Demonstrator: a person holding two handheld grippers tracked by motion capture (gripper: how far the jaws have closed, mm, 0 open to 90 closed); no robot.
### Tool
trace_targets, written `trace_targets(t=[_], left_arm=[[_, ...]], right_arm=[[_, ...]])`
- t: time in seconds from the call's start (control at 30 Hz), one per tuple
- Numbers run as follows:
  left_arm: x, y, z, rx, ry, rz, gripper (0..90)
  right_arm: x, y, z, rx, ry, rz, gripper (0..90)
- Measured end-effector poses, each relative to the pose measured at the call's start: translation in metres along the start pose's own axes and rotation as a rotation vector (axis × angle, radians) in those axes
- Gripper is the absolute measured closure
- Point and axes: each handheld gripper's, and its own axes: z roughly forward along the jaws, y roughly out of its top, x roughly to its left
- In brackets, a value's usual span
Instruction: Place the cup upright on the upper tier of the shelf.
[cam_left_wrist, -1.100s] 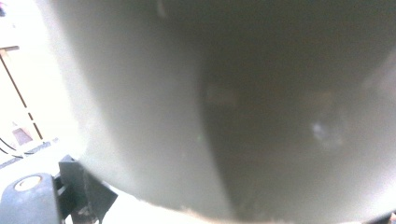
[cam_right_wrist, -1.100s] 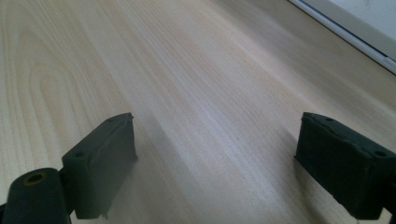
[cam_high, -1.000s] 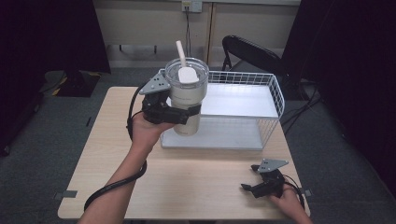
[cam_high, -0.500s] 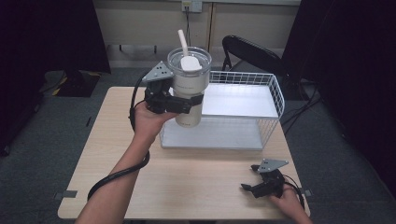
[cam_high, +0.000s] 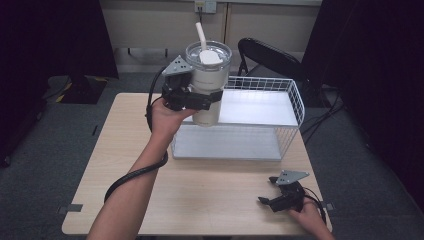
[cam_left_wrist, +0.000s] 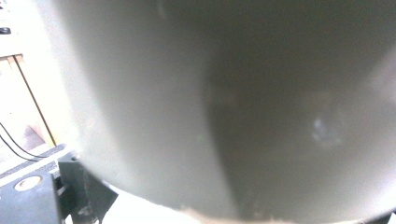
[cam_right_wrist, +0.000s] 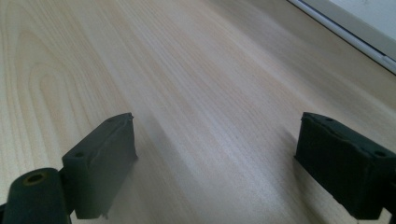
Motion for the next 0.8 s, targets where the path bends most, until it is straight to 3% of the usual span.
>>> trace_targets(t=[0.8], left_arm=[[0.015,0.0,0.031,0.015,0.059,0.0,9.2]], right_arm=[[0.0,0.0,0.0,0.0,0.0,0.001,11.5]])
